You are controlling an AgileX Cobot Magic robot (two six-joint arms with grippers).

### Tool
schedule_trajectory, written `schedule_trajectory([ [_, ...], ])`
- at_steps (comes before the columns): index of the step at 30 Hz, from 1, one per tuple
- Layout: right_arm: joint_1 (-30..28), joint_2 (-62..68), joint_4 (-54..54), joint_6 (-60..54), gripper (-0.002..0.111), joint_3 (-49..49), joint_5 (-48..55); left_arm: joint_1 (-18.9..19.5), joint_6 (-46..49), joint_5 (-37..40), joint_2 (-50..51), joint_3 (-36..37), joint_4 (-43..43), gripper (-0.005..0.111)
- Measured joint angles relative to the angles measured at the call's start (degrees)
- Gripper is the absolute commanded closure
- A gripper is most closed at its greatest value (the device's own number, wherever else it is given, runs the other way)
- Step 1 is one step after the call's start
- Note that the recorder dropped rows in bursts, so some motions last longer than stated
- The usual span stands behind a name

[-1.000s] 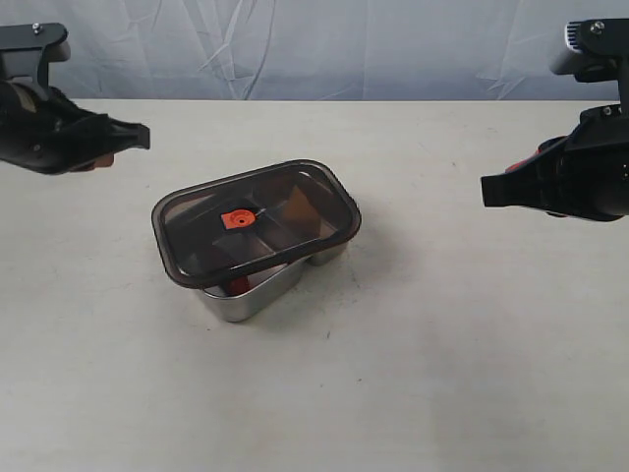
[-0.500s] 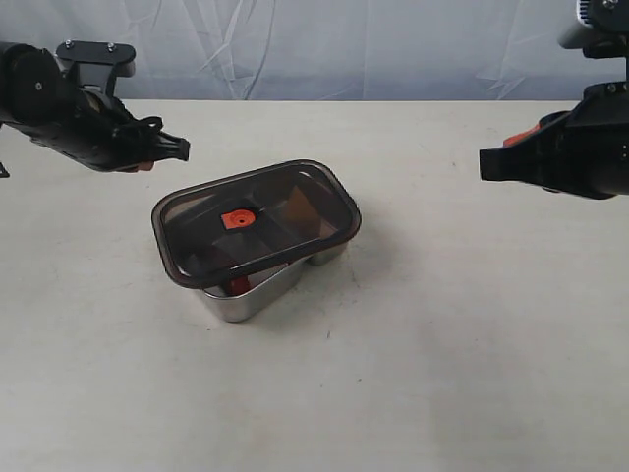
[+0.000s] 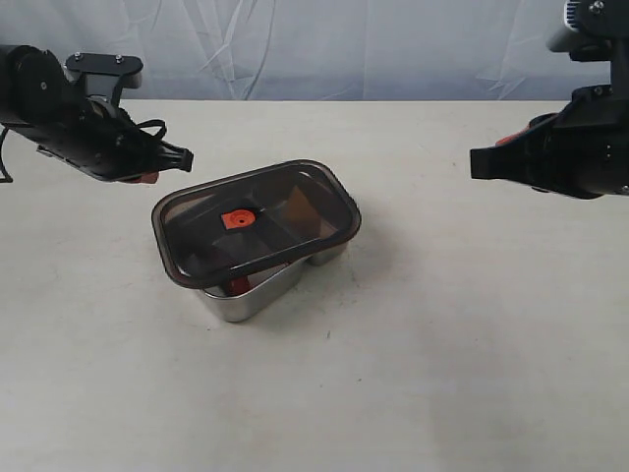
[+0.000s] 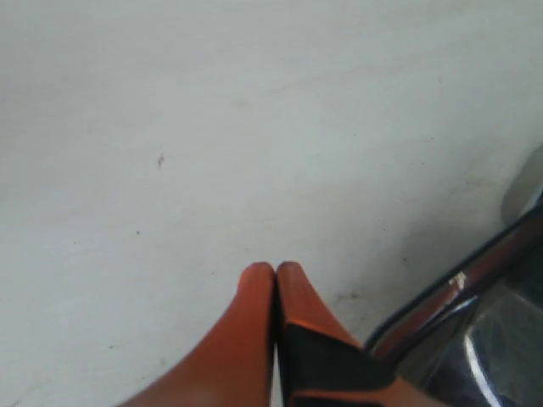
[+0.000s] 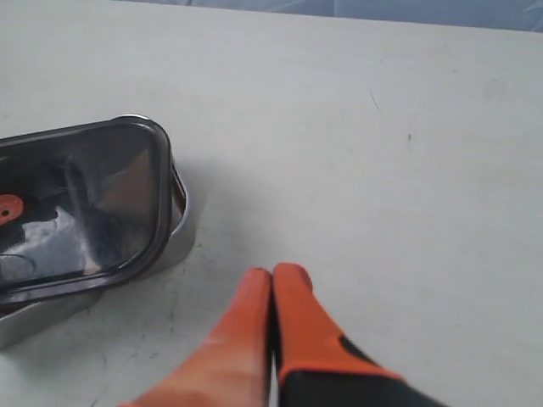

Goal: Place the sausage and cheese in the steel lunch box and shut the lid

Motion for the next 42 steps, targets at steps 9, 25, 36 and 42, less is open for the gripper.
schedule_trajectory([
  [9, 0.0, 6.07, 0.1, 0.0, 0.108, 0.0, -1.26, 0.0, 9.08, 2.2, 0.0, 0.0, -10.35, 0.107],
  [25, 0.0, 10.04, 0.1, 0.0, 0.108, 0.0, -1.38, 0.13, 10.68, 6.66, 0.0, -0.32, -12.64, 0.107],
  [36, 0.0, 10.04, 0.1, 0.0, 0.108, 0.0, -1.48, 0.13, 11.6, 8.32, 0.0, -0.32, -13.82, 0.107],
  [42, 0.0, 10.04, 0.1, 0.0, 0.108, 0.0, -1.48, 0.13, 12.39, 8.32, -0.97, -0.32, -14.15, 0.107],
])
